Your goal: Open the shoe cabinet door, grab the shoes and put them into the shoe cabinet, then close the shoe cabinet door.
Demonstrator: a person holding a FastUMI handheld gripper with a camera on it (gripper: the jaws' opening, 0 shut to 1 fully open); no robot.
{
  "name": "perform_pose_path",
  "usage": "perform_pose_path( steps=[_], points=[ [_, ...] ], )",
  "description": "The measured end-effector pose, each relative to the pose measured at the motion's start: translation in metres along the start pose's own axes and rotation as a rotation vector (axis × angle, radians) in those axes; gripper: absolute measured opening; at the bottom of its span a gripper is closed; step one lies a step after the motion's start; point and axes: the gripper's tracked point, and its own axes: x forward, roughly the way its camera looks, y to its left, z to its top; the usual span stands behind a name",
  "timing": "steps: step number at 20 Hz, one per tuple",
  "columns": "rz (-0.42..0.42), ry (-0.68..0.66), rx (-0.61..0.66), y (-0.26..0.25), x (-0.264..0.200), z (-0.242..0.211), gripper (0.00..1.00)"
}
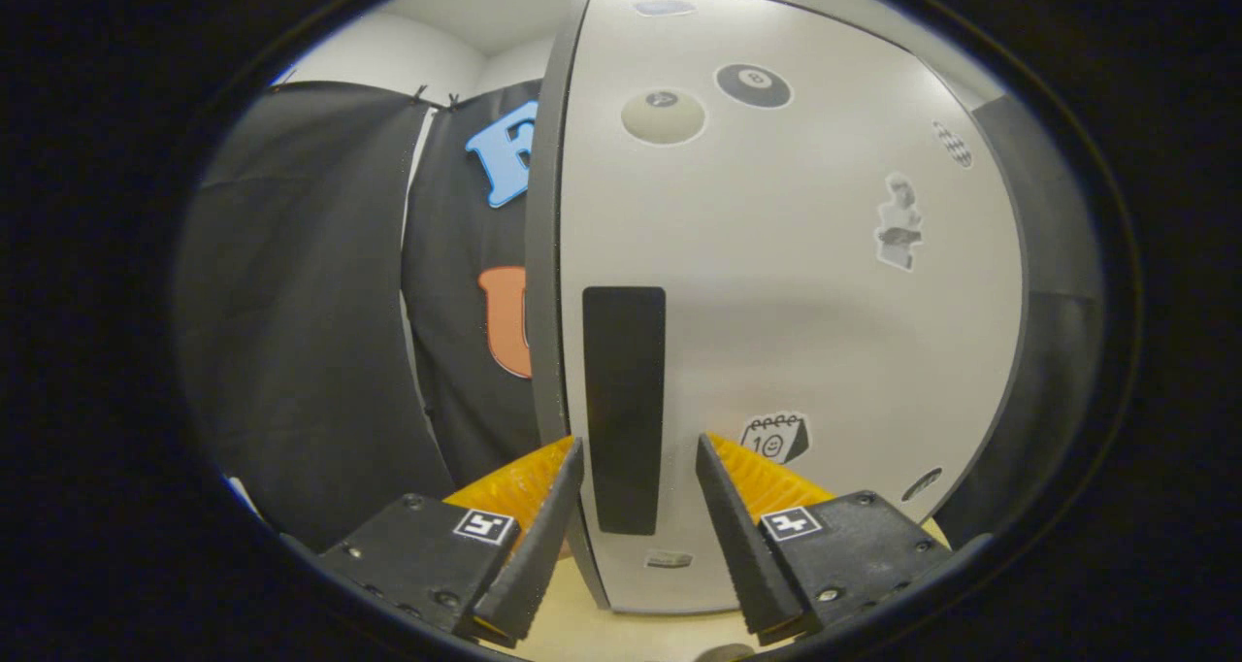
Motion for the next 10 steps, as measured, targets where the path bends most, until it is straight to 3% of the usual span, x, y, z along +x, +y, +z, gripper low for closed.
perform_pose_path(
  steps=[1, 4, 10],
  points=[
    [-0.015, -0.014, 0.011, -0.001, -0.001, 0.006, 0.77],
    [-0.011, 0.001, 0.012, 0.004, 0.0, 0.005, 0.41],
    [0.022, 0.034, 0.018, 0.001, -0.01, 0.002, 0.31]
  ],
)
